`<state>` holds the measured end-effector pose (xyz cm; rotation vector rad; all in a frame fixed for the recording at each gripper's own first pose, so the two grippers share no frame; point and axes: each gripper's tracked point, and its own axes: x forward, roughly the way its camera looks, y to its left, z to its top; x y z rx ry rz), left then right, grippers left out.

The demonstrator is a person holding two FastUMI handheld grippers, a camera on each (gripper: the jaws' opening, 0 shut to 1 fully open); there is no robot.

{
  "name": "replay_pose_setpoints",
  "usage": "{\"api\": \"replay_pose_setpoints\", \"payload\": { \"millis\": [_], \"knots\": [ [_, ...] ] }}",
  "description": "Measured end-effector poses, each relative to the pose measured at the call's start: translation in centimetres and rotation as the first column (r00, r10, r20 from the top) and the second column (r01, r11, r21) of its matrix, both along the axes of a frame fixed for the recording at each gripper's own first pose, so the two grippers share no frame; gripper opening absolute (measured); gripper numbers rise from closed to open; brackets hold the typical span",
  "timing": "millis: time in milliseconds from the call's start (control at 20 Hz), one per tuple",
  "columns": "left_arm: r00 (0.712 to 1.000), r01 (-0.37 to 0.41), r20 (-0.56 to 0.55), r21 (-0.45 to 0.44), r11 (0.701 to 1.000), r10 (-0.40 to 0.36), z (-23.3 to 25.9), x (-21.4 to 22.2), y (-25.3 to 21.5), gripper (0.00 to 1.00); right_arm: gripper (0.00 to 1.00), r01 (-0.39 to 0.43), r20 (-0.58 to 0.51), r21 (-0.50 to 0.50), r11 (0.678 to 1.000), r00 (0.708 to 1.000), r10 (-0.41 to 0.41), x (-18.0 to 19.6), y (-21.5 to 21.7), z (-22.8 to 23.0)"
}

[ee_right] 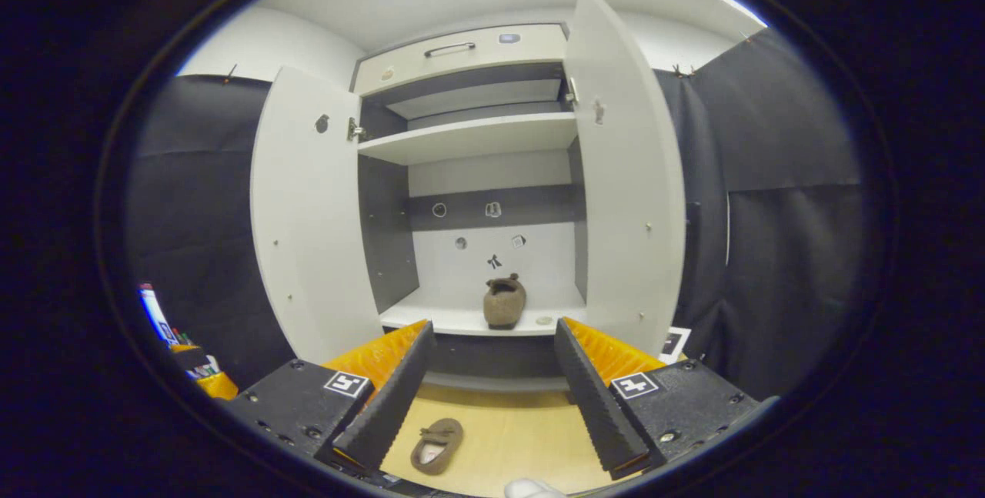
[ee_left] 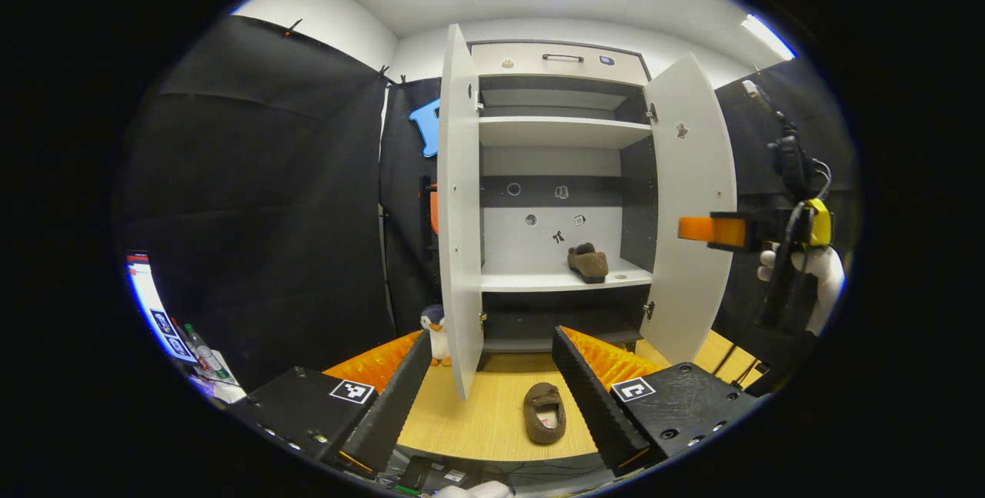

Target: Grab one shoe with the right hand and put it into the shoe cabinet, grab the other shoe with the left hand and put it into the shoe cabinet; then close the right door with the right hand and the left door with the left hand.

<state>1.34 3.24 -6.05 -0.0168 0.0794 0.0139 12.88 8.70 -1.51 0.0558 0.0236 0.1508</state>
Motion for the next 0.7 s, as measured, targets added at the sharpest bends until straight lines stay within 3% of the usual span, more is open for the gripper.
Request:
{"api": "replay_pose_setpoints", "payload": {
  "millis": [350, 700],
  "knots": [
    [0.998, 0.058, 0.022, 0.005, 0.998, -0.058, 0.7, 1.6, -2.6, 0.96, 0.97, 0.092, -0.017, 0.023, 0.996, 0.996, -0.091, -5.4, -4.8, -4.6],
    [0.995, 0.094, -0.012, -0.006, 0.996, -0.094, -2.0, 3.9, -4.3, 0.96, 0.98, 0.12, -0.033, 0.01, 0.993, 0.992, -0.119, -6.6, -6.6, -5.0]
  ]
}}
